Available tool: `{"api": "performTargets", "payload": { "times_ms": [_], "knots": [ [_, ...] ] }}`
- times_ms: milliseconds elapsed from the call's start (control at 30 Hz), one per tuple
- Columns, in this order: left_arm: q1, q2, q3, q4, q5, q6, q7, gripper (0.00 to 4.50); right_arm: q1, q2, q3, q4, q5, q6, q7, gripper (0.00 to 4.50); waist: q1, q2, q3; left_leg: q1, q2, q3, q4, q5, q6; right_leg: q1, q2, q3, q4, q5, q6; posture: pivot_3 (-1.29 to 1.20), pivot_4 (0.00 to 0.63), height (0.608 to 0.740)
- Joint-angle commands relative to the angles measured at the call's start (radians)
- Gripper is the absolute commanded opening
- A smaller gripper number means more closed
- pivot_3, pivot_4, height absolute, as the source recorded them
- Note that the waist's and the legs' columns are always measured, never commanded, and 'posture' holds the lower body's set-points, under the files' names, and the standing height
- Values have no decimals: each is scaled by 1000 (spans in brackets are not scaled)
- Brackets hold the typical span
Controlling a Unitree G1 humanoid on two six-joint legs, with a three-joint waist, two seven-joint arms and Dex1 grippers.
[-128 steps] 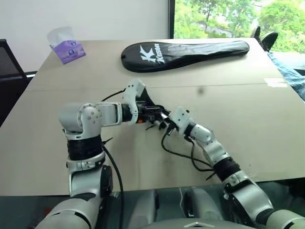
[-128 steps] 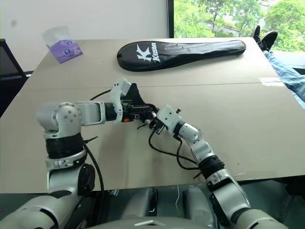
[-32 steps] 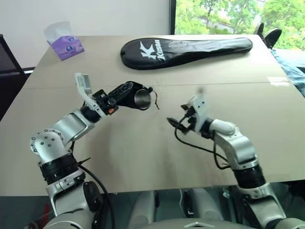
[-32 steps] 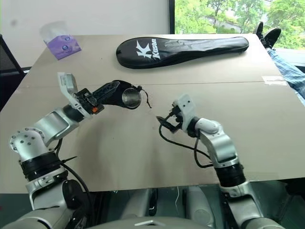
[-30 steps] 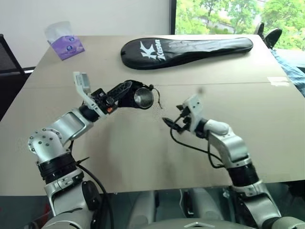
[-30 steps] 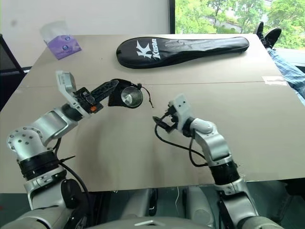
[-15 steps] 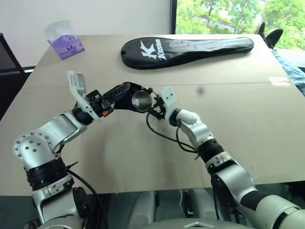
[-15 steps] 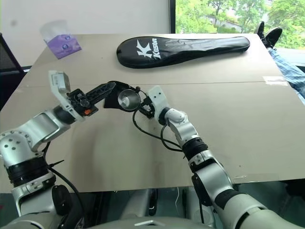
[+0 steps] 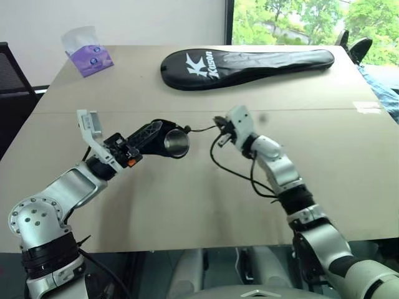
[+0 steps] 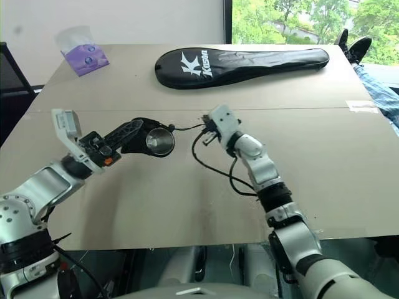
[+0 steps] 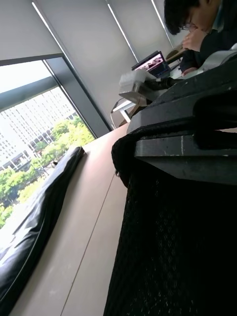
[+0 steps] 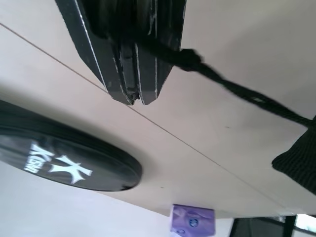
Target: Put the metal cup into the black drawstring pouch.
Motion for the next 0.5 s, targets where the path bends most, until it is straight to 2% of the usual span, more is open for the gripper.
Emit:
{"api": "performTargets", "payload": {
  "times_ms": [33,233,367,500],
  "knots": [
    [-5,-7,-22,-37,11,-49,-28,0,8,-28,-8,-167,-1,74,-1,87,-3,0,0,0,0,0,0,0,0,0,0,0,0,0,0,0,150,740],
    [-4,-9,-54,-18,48,-90,-55,0,9,-74,-20,-318,7,184,-12,87,-4,0,0,0,0,1,0,0,0,0,0,1,0,0,0,0,150,740],
    [0,-2,-65,-14,50,-92,-83,1336,0,-96,-26,-366,10,215,-11,0,-2,0,0,0,0,1,0,-2,3,0,0,1,0,0,0,0,150,740],
    [13,-1,-64,-5,51,-96,-99,3162,3,-114,-28,-394,21,239,-1,0,-3,0,0,0,0,1,0,-2,3,0,1,1,0,0,0,0,150,740]
  ]
}}
